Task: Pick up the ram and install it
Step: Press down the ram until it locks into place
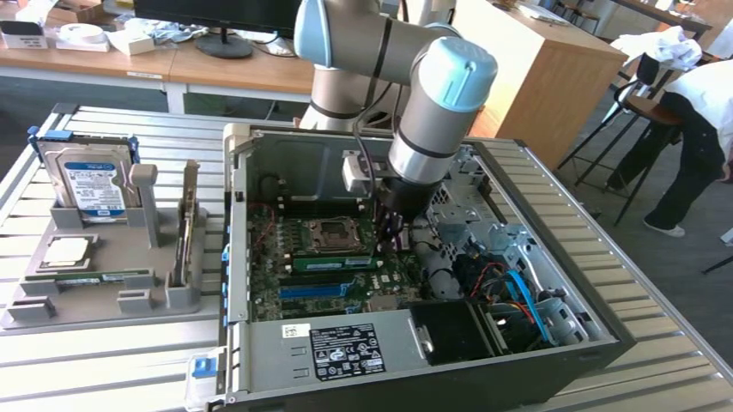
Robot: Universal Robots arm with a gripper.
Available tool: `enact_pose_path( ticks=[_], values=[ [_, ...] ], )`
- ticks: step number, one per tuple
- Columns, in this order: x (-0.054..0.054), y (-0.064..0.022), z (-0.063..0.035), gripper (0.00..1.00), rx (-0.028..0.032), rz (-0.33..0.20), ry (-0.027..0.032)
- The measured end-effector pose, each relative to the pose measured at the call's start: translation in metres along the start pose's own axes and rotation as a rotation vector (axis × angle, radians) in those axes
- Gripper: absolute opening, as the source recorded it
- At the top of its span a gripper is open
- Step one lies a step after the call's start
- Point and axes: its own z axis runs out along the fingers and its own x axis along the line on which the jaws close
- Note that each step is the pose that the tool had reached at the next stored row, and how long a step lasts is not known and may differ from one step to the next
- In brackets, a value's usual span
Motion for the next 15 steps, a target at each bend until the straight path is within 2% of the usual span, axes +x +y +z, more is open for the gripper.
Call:
enact_pose_path(
  ticks=[15],
  values=[
    [0.0001,0.0000,0.0012,0.10,-0.0001,0.000,0.0002]
  ],
)
